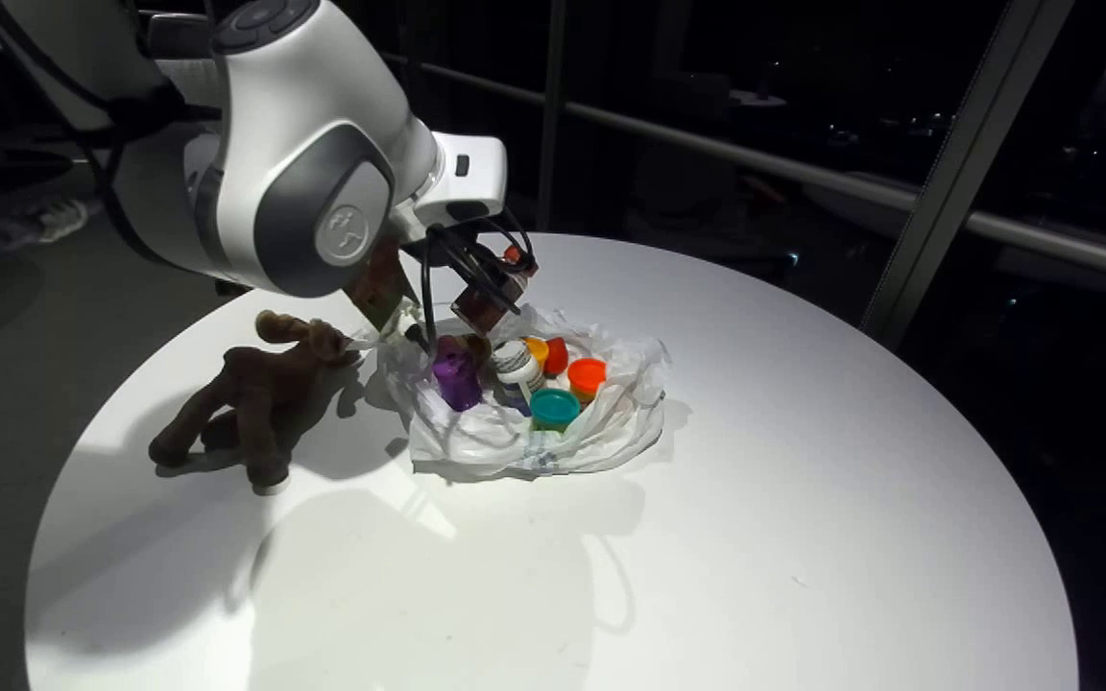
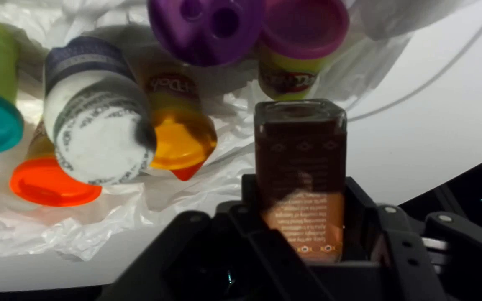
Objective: Put all the contents in the white plastic bag
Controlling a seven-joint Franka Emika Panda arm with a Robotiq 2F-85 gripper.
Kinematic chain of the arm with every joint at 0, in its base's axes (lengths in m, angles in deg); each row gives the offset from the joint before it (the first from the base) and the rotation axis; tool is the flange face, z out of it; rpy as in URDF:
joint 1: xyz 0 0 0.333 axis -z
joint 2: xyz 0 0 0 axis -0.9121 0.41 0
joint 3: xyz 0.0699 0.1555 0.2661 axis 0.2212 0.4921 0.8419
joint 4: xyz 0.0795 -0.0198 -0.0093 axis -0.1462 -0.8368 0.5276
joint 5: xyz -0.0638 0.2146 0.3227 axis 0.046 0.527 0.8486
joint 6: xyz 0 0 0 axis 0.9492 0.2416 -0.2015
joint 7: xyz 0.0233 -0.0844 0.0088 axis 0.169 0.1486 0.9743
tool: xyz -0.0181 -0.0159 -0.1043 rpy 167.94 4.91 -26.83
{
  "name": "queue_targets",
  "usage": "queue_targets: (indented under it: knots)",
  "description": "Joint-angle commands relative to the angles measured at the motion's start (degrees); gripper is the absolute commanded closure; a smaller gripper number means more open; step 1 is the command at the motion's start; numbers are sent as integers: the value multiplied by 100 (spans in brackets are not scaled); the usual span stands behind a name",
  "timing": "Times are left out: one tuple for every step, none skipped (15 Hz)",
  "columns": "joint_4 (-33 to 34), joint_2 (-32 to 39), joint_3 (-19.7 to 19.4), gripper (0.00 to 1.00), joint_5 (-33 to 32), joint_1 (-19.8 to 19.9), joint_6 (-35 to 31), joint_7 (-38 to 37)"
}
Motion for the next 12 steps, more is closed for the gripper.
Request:
queue_targets:
  knots:
    - [143, 311, -367, 74, 260, -386, -122, 44]
    - [97, 334, -470, 74, 263, -480, -111, 88]
    - [87, 309, -289, 74, 735, -376, -117, 695]
    - [-6, 347, -652, 74, 364, -633, -73, 316]
    - [-38, 352, -727, 74, 418, -697, -25, 505]
    - [-112, 350, -869, 74, 393, -805, 2, 590]
    - [-129, 309, -728, 74, 780, -718, 27, 1161]
    - [-204, 279, -794, 74, 787, -755, 40, 1311]
    - [-258, 253, -829, 74, 836, -764, 62, 1525]
    - [-291, 224, -826, 74, 859, -740, 89, 1683]
    - [-319, 155, -801, 74, 852, -691, 153, 1800]
    - [-324, 132, -798, 74, 852, -660, 206, 1879]
